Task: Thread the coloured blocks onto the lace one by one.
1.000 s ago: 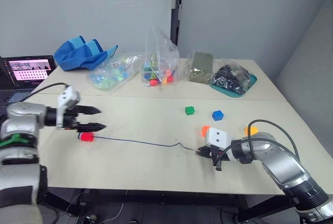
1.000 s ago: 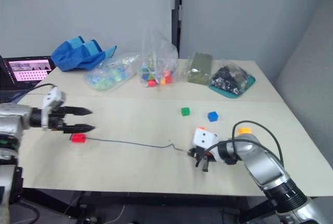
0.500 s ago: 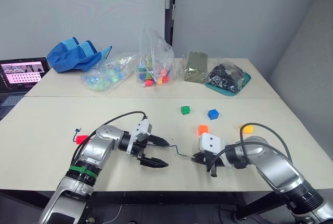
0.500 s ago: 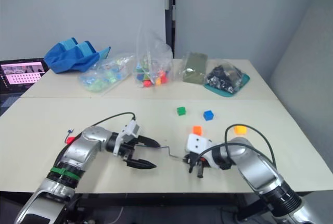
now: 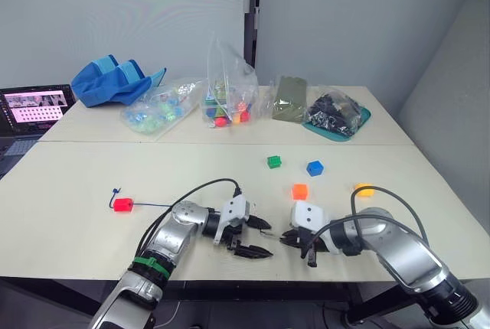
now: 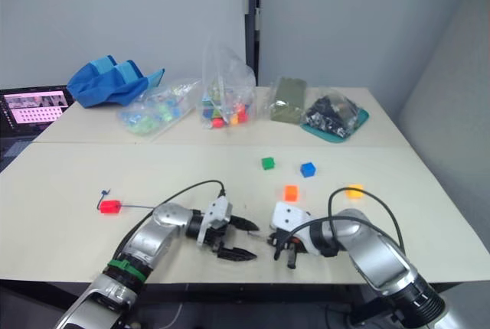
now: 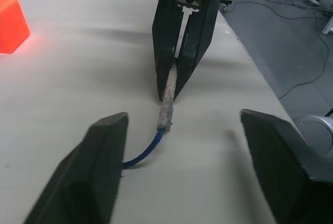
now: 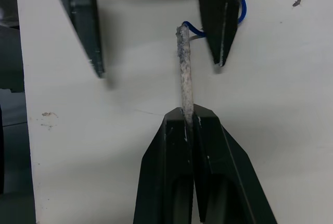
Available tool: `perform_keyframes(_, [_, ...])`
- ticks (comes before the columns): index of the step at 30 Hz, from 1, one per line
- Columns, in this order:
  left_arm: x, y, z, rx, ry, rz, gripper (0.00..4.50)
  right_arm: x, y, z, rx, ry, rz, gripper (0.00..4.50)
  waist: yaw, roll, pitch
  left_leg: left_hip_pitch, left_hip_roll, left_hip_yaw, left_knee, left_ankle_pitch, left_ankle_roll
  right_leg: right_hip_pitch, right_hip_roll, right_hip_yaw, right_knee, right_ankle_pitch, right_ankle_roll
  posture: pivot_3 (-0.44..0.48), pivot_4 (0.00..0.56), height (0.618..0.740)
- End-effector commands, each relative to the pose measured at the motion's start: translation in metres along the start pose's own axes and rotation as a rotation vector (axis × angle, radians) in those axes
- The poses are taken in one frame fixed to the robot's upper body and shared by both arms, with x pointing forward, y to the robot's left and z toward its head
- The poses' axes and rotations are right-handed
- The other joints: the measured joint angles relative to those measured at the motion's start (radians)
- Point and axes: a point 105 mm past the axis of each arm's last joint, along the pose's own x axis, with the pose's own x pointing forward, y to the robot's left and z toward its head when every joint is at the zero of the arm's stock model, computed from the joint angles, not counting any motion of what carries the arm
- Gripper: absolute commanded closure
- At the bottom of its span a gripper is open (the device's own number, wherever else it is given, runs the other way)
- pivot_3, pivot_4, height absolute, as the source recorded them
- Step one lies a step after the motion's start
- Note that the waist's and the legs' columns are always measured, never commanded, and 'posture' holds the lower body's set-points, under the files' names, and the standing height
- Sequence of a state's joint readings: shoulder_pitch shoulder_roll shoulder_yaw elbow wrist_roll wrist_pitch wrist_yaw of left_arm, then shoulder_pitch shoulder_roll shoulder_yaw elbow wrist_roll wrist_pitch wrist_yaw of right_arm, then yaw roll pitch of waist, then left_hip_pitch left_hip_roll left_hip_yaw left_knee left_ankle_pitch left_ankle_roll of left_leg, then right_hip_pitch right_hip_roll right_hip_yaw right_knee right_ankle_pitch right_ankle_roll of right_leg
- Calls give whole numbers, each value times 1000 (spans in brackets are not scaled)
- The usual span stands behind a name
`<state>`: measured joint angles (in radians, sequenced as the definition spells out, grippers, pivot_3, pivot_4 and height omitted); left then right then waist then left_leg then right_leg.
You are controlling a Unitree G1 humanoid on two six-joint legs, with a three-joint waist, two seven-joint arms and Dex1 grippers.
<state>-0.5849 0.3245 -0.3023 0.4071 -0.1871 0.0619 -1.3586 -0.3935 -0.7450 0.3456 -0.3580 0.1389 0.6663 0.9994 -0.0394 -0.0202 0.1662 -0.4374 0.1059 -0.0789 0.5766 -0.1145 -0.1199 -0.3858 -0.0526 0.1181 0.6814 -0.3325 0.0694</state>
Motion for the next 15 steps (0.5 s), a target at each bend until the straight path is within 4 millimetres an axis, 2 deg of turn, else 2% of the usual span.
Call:
perform_keyframes(1, [-4,2,3,8,-6,2,2233,-4,2,2,-8,-4,1,4500,0,0,0,0,0,0,0,0,0,0,0,0,0,0,0,0,150,740])
perform_keyframes(5, [-5,1,0,-1,-4,7,2233,-5,5,-1,0,1,5,4500,0,0,0,0,0,0,0,0,0,0,0,0,0,0,0,0,150,740])
perform_keyframes(11, [2,-4,5,-29,-48,-24,2233,-4,7,-3,-1,8,11,4500,0,0,0,0,0,0,0,0,0,0,0,0,0,0,0,0,150,740])
perform_keyframes(15, [8,-11,1,-16,-9,-81,2233,-1,4,-6,-82,32,17,4500,0,0,0,0,0,0,0,0,0,0,0,0,0,0,0,0,150,740])
